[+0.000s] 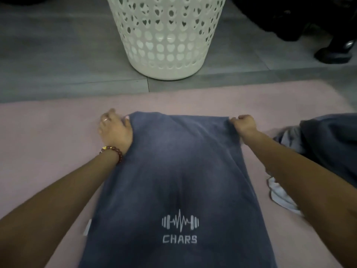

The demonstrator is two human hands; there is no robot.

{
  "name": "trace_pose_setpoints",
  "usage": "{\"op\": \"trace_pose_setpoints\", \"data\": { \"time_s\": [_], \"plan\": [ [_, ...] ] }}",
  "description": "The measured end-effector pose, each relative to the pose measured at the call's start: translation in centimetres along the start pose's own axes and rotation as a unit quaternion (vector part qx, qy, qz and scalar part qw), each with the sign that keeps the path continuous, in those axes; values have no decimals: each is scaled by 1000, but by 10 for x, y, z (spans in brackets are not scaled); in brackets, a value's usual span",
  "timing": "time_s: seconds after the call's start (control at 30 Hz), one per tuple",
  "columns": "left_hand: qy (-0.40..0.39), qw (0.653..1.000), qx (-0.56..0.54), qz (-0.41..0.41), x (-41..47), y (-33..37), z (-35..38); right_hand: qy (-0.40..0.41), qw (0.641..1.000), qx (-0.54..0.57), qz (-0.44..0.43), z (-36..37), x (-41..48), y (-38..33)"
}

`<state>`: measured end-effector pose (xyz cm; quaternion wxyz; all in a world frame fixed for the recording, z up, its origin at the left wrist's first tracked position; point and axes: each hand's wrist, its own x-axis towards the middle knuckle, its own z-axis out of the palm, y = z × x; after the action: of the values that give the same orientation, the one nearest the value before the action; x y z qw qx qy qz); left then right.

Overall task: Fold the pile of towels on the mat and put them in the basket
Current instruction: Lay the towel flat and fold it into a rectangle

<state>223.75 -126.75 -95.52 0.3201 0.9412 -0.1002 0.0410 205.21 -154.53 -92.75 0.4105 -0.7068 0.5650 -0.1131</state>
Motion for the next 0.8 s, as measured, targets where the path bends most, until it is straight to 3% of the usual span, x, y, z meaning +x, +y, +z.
{"op": "trace_pose_setpoints", "data": {
  "time_s": [0.07, 0.1, 0.2, 0.37, 0.57, 0.67, 0.8],
  "plan": [
    [-8, 990, -63, -129, 16, -2, 3, -14, 1000, 5, -3, 8, 6, -1],
    [-38, 984, -92, -148, 21, -4, 6, -13, 1000, 6, -15, 13, 7, 0],
    [-89, 973, -196, -88, 26, -6, 14, 32, 997, 16, -62, 26, 11, 10],
    [-45, 920, -382, -74, 39, -8, 9, 104, 980, 165, -49, 35, 19, 14],
    [-22, 914, -403, -38, 38, -24, 2, 122, 972, 194, -51, 30, 23, 19],
    [-56, 904, -422, -46, 42, -26, 0, 110, 973, 198, -50, 29, 25, 20],
    [-37, 903, -423, -61, 49, -30, 0, 110, 966, 228, -58, 24, 27, 17]
  ]
}}
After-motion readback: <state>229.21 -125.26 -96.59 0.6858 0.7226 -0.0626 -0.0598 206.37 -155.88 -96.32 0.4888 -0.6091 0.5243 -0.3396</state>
